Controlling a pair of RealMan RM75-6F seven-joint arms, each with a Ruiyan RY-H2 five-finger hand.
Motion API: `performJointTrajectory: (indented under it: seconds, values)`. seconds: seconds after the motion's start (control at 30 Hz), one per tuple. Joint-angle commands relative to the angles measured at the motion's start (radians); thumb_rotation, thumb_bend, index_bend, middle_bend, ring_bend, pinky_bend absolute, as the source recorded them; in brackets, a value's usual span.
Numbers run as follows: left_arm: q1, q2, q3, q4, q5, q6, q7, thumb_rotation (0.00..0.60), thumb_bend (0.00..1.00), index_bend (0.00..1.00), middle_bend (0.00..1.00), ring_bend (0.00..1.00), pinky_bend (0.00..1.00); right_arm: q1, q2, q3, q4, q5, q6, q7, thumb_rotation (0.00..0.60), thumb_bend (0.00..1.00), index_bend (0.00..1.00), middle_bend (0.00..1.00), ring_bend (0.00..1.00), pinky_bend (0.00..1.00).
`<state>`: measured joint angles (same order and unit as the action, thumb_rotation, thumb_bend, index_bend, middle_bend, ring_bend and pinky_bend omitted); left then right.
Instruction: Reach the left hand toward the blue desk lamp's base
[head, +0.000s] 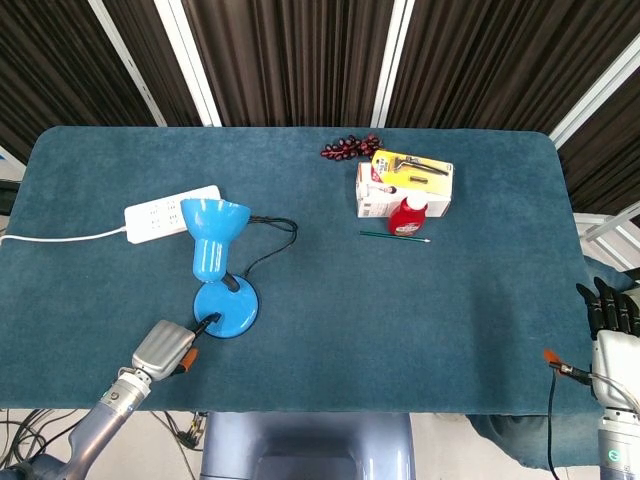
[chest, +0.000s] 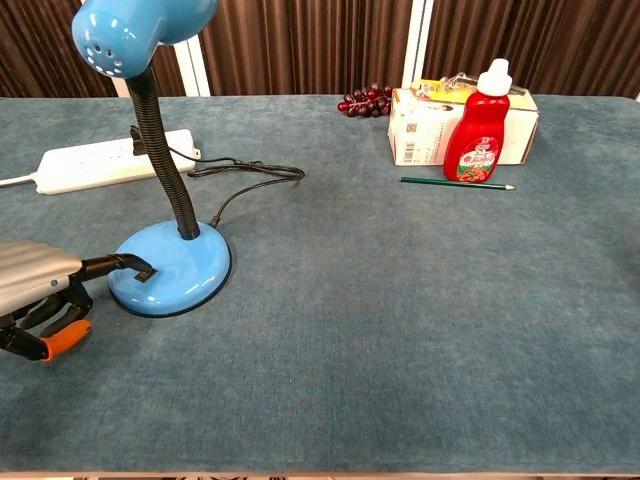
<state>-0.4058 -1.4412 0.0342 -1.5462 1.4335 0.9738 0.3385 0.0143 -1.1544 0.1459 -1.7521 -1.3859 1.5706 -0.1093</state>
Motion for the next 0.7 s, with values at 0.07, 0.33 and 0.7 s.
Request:
performJointTrajectory:
  seconds: [0.07, 0.33, 0.7]
  values:
    - [-0.005, -0.003, 0.002, 0.002, -0.005, -0.005, 0.003, 0.6, 0.56, 0.09, 0.75, 0.74, 0.8, 0.001, -0.002, 0.0, 0.0, 0.001, -0.001, -0.002, 0.6, 0.14, 0.12, 0.05, 0.03, 0.0]
    - [-0.011, -0.001, 0.004, 0.004, -0.027, -0.012, 0.014, 0.6, 0.56, 0.09, 0.73, 0.73, 0.8, 0.002, -0.004, 0.003, -0.001, 0.005, -0.002, -0.005, 0.6, 0.14, 0.12, 0.05, 0.03, 0.0]
    - [0.084, 0.064, -0.068, -0.084, 0.101, 0.359, 0.027, 0.6, 0.35, 0.15, 0.44, 0.34, 0.47, 0.001, -0.004, 0.005, -0.007, 0.006, 0.003, -0.007, 0.6, 0.14, 0.12, 0.05, 0.03, 0.0]
